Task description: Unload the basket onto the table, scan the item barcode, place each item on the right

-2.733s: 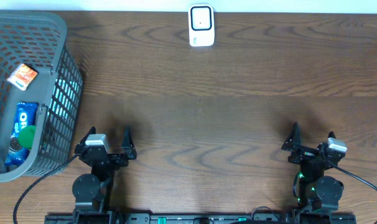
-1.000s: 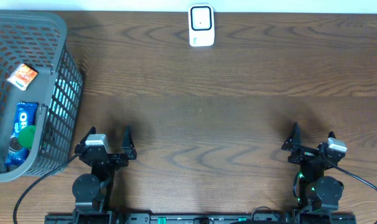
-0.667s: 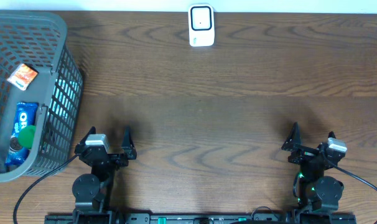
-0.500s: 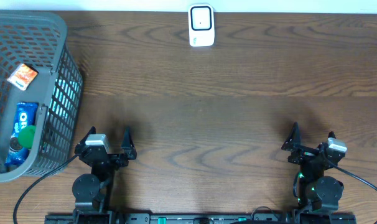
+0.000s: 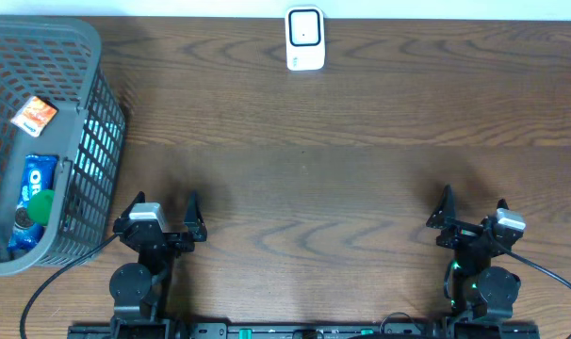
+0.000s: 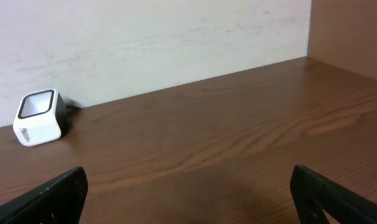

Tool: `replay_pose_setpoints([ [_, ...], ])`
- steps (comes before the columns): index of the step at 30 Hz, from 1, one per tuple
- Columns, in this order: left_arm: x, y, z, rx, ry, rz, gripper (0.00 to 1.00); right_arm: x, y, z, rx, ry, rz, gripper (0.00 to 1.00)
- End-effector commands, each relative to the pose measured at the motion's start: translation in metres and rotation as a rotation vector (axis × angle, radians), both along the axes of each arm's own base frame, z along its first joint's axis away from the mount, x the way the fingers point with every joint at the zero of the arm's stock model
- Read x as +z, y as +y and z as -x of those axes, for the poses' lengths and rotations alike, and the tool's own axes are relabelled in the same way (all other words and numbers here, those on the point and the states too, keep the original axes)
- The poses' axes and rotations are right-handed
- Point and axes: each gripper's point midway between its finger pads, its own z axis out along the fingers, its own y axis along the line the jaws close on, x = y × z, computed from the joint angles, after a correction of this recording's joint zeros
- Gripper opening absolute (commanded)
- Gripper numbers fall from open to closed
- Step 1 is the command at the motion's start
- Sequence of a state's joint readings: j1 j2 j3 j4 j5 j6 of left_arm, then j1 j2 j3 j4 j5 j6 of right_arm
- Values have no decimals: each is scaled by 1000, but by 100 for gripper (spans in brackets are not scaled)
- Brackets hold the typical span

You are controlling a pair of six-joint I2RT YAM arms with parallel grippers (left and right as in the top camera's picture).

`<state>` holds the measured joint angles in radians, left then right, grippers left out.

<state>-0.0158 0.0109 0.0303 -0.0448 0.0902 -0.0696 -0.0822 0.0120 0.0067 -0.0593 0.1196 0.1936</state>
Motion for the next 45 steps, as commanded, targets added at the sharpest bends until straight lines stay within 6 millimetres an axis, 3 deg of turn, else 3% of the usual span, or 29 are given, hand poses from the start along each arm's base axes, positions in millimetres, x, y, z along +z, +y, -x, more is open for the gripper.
replay_pose_setpoints([
  [1,-16,2,0,9,36,-22,98,0,-1,0,-1,3,11,99],
  [15,-10,-8,1,-49,26,0,98,0,-1,0,-1,3,11,99],
  [25,50,-16,11,-95,-3,5,98,0,-1,0,-1,3,11,99],
  [42,113,-19,-11,-106,461,26,98,0,-1,0,-1,3,11,99],
  [45,123,-29,-17,-160,482,48,98,0,-1,0,-1,3,11,99],
])
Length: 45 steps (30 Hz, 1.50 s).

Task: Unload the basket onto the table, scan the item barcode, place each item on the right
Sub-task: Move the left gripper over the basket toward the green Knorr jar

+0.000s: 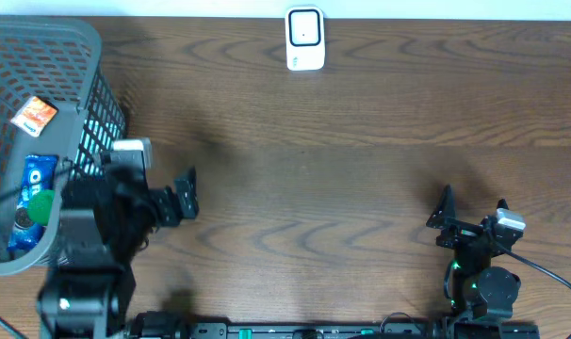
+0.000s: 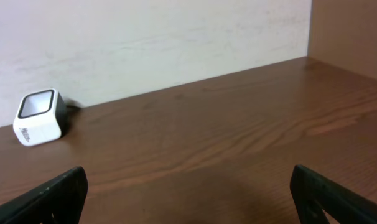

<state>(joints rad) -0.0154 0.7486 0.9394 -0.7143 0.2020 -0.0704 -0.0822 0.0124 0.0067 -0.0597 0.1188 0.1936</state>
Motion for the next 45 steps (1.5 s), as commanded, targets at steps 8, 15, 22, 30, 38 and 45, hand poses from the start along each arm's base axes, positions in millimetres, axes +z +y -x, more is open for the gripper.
replay_pose_setpoints([
  [8,8,-24,2,-130,50,68,98,0,-1,0,-2,2,11,99],
  [15,25,12,10,66,128,-29,98,0,-1,0,-2,2,11,99],
  [22,61,18,8,95,72,-47,98,0,-1,0,-2,2,11,99],
  [30,120,39,-5,210,12,-93,98,0,-1,0,-2,2,11,99],
  [38,138,73,-34,409,87,-115,98,0,-1,0,-2,2,11,99],
  [45,146,111,-43,533,128,-116,98,0,-1,0,-2,2,11,99],
])
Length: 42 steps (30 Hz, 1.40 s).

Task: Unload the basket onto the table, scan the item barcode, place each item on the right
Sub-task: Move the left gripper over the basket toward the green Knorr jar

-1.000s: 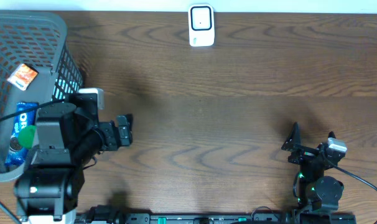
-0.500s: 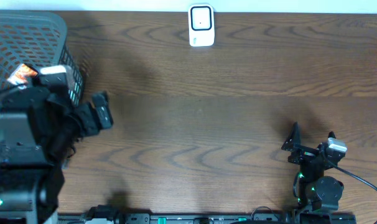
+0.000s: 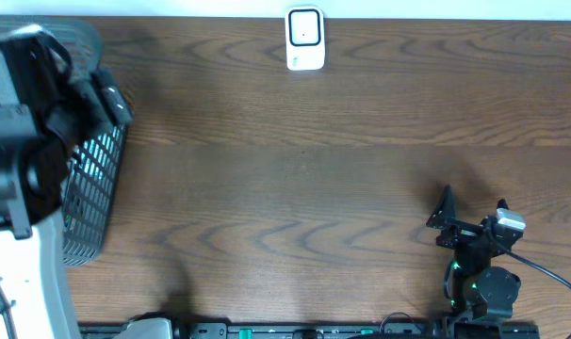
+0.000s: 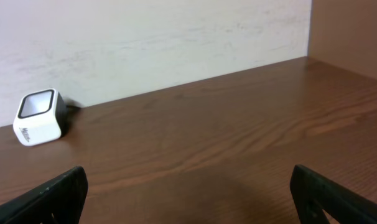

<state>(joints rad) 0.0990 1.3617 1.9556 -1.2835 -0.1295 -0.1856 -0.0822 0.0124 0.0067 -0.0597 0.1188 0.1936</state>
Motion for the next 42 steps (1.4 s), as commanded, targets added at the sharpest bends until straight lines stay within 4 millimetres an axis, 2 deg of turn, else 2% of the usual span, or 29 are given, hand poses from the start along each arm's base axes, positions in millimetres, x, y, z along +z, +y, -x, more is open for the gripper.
replay_pose_setpoints([
  [1,19,25,7,103,-49,-18,98,0,-1,0,-2,2,11,99],
  [6,28,58,21,219,-73,-25,98,0,-1,0,-2,2,11,99],
  [12,23,89,42,355,-54,-3,98,0,-1,0,-2,2,11,99],
  [25,24,106,52,458,-77,28,98,0,-1,0,-2,2,11,99],
  [31,24,118,59,575,-122,92,98,0,-1,0,-2,2,11,99],
  [34,24,123,58,592,-129,95,98,0,-1,0,-2,2,11,99],
  [38,20,130,47,593,-126,95,98,0,-1,0,-2,2,11,99],
  [42,0,139,30,607,-70,119,98,0,-1,0,-2,2,11,99],
])
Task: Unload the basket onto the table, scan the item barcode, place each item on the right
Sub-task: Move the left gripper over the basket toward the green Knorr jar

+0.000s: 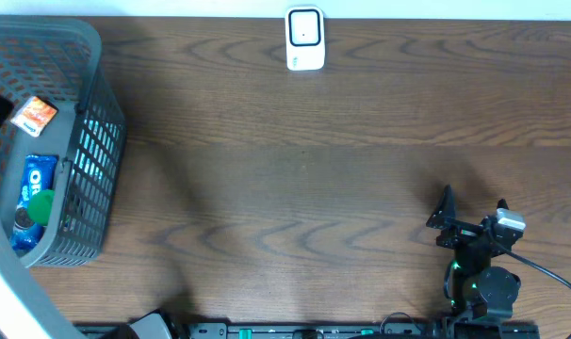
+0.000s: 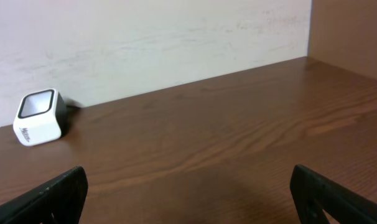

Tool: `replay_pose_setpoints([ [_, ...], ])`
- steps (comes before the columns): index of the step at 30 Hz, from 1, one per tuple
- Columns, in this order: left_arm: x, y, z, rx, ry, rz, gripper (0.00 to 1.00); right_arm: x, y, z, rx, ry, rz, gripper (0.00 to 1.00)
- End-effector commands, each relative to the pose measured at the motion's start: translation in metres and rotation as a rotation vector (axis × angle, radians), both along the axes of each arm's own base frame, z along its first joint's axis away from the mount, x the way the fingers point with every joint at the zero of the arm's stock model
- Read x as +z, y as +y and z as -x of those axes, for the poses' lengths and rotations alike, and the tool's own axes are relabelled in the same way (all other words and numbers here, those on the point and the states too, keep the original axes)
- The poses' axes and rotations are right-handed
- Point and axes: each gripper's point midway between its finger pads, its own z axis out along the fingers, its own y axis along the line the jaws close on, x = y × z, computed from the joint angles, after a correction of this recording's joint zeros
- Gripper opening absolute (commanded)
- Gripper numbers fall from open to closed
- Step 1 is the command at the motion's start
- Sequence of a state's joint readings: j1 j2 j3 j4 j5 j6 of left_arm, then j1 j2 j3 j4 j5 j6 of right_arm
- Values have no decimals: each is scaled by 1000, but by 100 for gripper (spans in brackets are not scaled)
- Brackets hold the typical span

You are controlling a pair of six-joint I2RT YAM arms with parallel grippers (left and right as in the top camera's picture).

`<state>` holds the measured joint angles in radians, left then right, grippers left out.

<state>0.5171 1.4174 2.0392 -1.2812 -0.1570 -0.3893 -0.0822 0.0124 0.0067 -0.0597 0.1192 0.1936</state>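
Observation:
A white barcode scanner (image 1: 304, 38) stands at the far edge of the table, also seen at the left of the right wrist view (image 2: 39, 116). A grey mesh basket (image 1: 92, 160) at the left holds a blue Oreo pack (image 1: 36, 179), an orange packet (image 1: 33, 114) and a green item (image 1: 42, 205). My right gripper (image 1: 472, 209) rests at the near right, open and holding nothing (image 2: 188, 183). Of my left arm (image 1: 3, 282) only a blurred white and black strip shows along the left edge; its gripper is out of view.
Brown wooden tabletop (image 1: 304, 188) lies between the basket and the right arm. A pale wall (image 2: 151, 43) runs behind the scanner, and a brown side panel (image 2: 350, 31) closes the right end. A cable (image 1: 540, 268) trails from the right arm.
The left arm covered the basket's top and loomed large at the left; now it shows only as a strip at the left edge, and the basket's contents are visible again. The right arm is unchanged.
Both arms first rested at the near edge with open grippers. Then the left arm stood raised beside the basket, then over the basket close to the camera, and now at the frame's left edge. The basket's near right corner lies farther right than at first. The right arm stayed still.

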Motion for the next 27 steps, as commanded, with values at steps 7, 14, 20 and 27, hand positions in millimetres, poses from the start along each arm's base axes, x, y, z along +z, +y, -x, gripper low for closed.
replay_pose_setpoints([
  [7,-66,26,-34,61,169,132,98,0,3,0,13,2,11,99],
  [14,-100,51,-31,225,195,247,98,-1,5,-1,24,7,10,99],
  [20,-117,62,-30,256,235,274,98,-2,5,-1,24,7,10,99],
  [27,-136,58,-30,245,280,321,98,-2,5,-1,24,8,10,99],
])
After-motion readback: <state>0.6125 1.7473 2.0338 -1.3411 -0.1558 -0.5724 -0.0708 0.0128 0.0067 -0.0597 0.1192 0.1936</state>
